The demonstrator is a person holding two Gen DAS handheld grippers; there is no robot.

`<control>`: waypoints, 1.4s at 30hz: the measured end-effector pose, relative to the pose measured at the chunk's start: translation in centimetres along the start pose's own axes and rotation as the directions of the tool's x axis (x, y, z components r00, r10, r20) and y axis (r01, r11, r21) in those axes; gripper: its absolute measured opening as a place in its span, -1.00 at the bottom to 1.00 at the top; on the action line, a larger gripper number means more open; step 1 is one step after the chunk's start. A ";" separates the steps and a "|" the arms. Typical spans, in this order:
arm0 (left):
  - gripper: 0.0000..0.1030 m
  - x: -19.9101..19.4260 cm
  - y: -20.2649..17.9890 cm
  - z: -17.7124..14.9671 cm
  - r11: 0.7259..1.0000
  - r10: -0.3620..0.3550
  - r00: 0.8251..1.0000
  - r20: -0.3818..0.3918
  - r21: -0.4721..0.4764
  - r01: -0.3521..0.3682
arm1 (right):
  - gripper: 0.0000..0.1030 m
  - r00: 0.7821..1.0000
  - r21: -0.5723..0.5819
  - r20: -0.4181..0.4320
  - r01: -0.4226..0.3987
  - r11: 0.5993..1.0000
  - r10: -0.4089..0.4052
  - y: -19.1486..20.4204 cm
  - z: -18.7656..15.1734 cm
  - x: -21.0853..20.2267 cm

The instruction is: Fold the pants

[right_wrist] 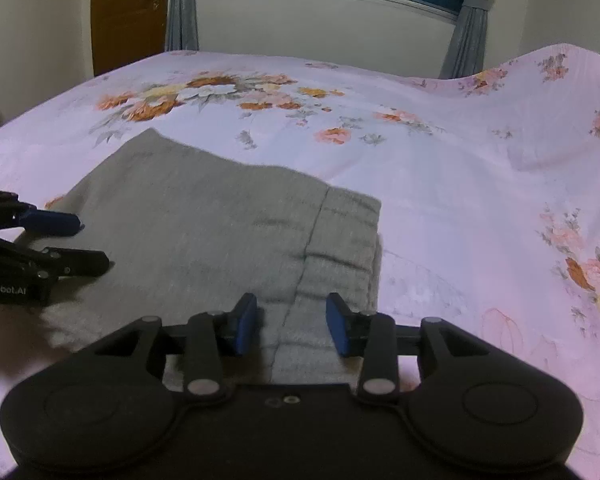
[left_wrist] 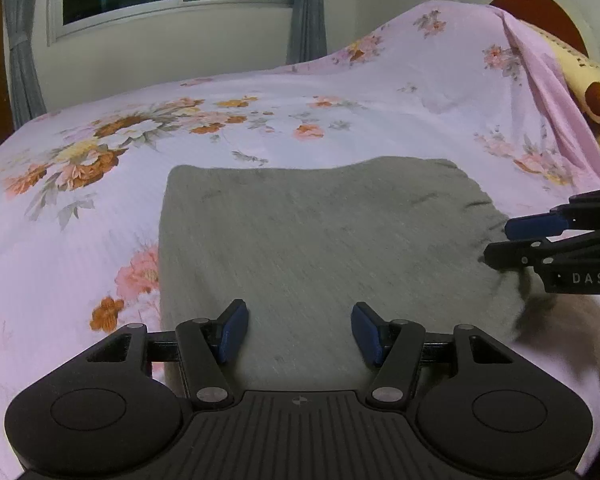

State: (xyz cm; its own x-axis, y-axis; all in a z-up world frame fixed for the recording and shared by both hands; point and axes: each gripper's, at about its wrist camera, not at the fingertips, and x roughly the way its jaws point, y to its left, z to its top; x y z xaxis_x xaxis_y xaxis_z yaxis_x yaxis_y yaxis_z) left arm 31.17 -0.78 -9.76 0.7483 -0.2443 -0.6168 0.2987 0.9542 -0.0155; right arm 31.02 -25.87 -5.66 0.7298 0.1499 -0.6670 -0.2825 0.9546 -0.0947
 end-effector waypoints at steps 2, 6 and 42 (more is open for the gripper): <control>0.14 -0.6 -0.1 -0.3 1.000 -0.004 1.000 0.001 -0.009 0.004 | -0.25 1.000 -0.004 0.001 -0.004 1.000 0.004 0.3 -0.1 -0.8; 0.14 -1.6 -0.1 -0.4 1.000 -0.011 1.000 0.002 -0.022 0.011 | -0.24 1.000 -0.023 0.016 0.009 1.000 -0.009 0.7 -0.3 -2.1; 0.14 -7.4 6.2 -9.9 0.996 0.029 0.994 0.104 -0.092 -0.020 | -0.13 0.978 0.445 0.142 -0.202 0.872 0.154 -4.9 -6.1 -3.4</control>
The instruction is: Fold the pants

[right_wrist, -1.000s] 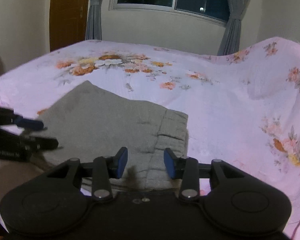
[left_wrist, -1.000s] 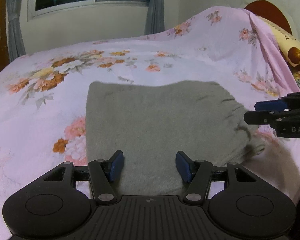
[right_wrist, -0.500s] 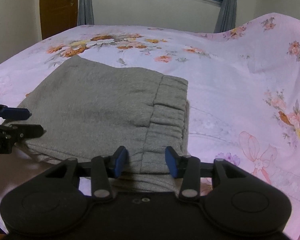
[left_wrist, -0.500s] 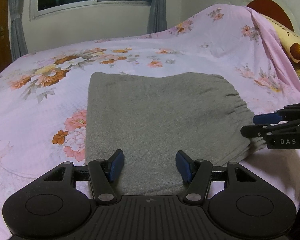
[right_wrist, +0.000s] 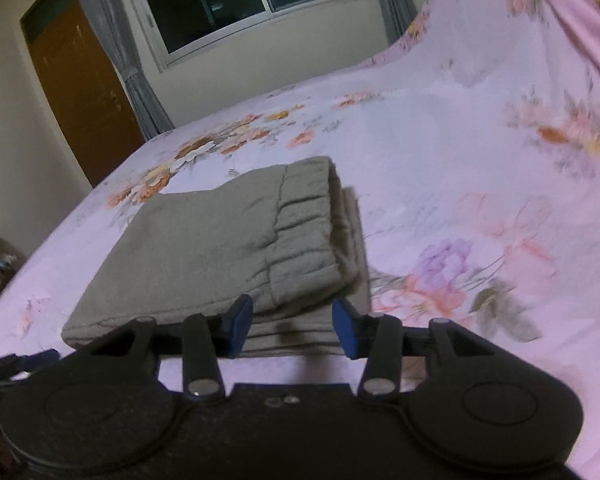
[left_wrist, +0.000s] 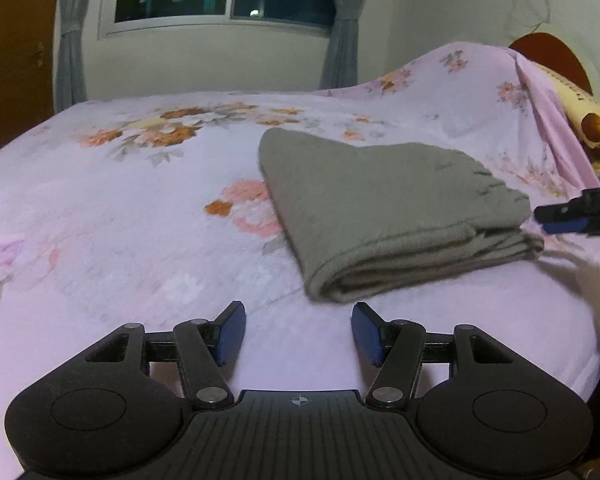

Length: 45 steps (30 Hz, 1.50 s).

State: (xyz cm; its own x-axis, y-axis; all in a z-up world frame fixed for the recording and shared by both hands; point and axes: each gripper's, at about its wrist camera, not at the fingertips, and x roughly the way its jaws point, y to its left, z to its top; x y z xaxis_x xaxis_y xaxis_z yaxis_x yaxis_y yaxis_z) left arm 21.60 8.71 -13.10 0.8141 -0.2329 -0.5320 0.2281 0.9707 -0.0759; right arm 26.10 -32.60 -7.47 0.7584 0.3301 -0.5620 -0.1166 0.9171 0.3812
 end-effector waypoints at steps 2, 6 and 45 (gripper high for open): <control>0.14 1.1 -0.3 0.4 1.000 0.023 1.000 0.002 0.015 -0.023 | -0.14 1.000 0.042 -0.013 -0.010 0.999 0.010 -0.3 0.2 1.0; 0.21 2.5 0.6 0.7 0.997 0.024 1.000 0.016 -0.071 -0.022 | -0.13 1.000 0.107 0.007 -0.029 0.994 0.029 -0.5 0.9 1.5; 0.30 2.7 0.7 -1.5 0.995 0.041 0.996 0.082 -0.095 -0.033 | -0.31 0.994 0.318 0.077 -0.095 0.943 0.074 -1.9 0.5 0.9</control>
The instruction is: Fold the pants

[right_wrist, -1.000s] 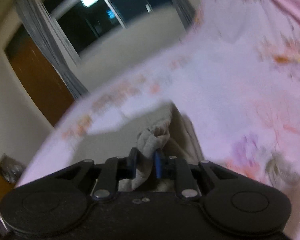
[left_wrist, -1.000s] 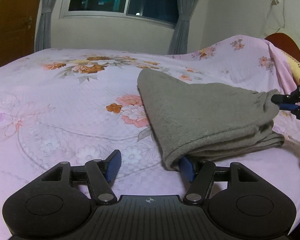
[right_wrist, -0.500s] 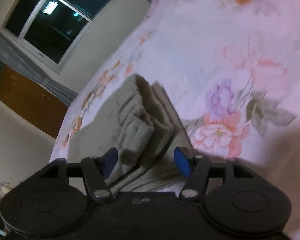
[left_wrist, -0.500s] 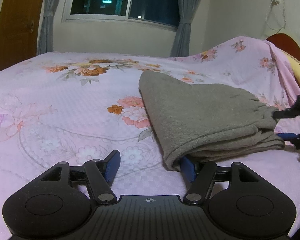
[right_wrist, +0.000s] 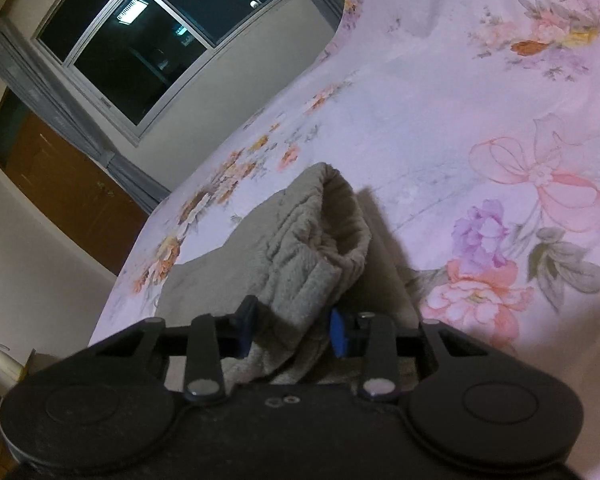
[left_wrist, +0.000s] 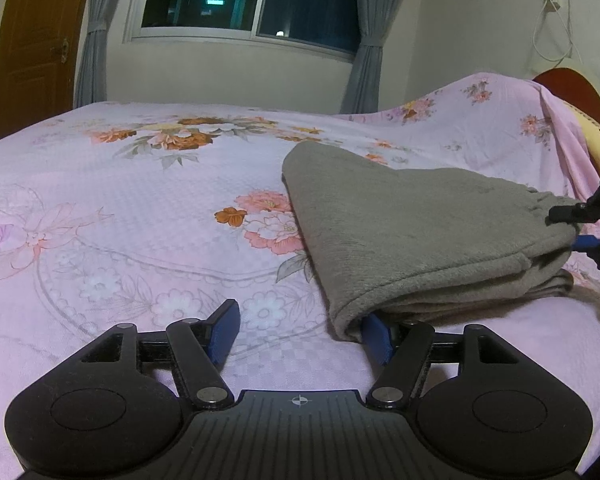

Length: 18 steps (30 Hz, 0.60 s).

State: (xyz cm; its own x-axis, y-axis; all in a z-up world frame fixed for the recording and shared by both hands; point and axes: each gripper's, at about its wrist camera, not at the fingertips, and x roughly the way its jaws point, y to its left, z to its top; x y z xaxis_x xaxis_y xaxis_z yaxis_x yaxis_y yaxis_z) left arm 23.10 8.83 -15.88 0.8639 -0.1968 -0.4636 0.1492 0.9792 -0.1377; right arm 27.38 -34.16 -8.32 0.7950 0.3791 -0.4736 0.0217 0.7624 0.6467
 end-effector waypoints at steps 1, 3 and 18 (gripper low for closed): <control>0.30 0.0 0.0 0.0 1.000 0.000 1.000 0.000 0.000 0.000 | -0.32 0.999 -0.009 -0.021 0.031 0.999 -0.031 -0.3 0.0 0.9; 0.32 0.1 0.0 0.0 1.000 -0.002 1.000 0.000 0.001 0.002 | -0.32 0.997 0.010 -0.059 0.057 0.998 -0.056 -1.4 0.1 2.6; 0.32 -3.1 1.5 4.3 0.995 -0.056 0.996 0.068 -0.084 0.062 | -0.15 0.993 -0.289 0.071 0.113 0.951 -0.097 0.5 2.0 -1.7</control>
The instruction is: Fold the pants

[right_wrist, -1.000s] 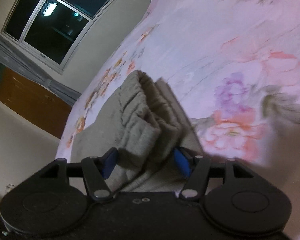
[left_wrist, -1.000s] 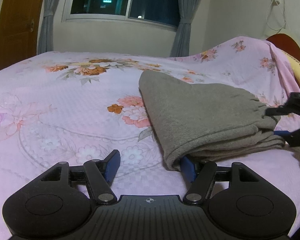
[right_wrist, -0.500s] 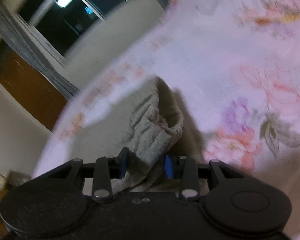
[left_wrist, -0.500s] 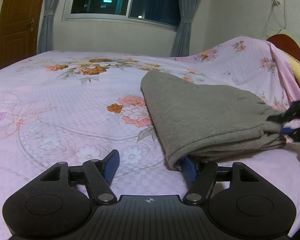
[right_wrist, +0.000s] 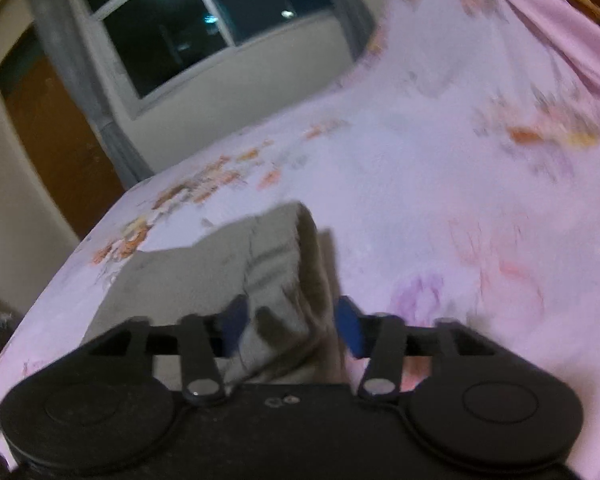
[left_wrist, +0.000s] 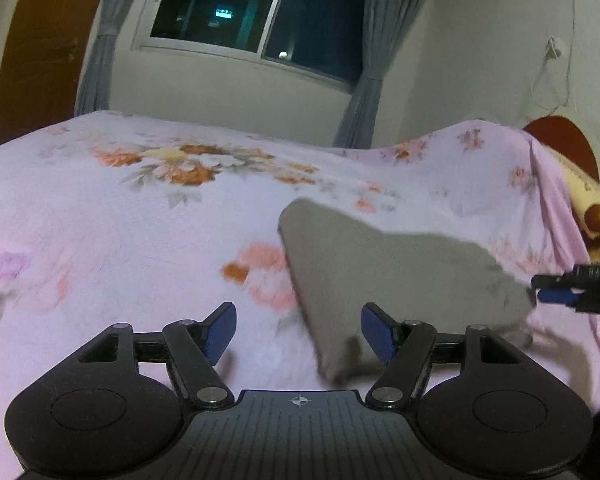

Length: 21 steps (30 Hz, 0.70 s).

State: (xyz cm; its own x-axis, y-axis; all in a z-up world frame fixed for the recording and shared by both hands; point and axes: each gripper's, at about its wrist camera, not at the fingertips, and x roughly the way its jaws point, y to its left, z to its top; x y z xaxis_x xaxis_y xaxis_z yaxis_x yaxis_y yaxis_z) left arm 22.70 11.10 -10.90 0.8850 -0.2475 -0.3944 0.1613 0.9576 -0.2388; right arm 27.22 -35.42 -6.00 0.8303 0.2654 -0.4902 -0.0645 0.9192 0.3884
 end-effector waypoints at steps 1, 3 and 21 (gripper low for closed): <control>0.32 1.4 -0.2 0.8 1.000 -0.010 1.000 -0.023 -0.012 0.010 | -0.13 1.000 -0.019 0.000 0.004 1.000 -0.004 0.3 0.4 0.5; 0.32 4.1 -0.5 1.7 0.999 -0.027 0.996 -0.086 -0.048 0.023 | -0.08 1.000 -0.048 0.001 -0.001 0.999 0.001 1.1 1.0 1.6; 0.38 18.5 -1.9 8.3 0.990 0.041 0.965 -0.260 0.142 -0.004 | -0.15 0.992 -0.290 -0.112 0.023 0.957 -0.058 3.8 5.3 11.5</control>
State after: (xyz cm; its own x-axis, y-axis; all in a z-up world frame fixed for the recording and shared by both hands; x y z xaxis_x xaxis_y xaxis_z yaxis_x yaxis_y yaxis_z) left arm 42.37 5.89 -10.37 0.7470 -0.2380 -0.6207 0.2181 0.9698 -0.1093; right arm 39.45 -30.38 -6.03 0.7651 0.2426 -0.5965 -0.2028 0.9700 0.1344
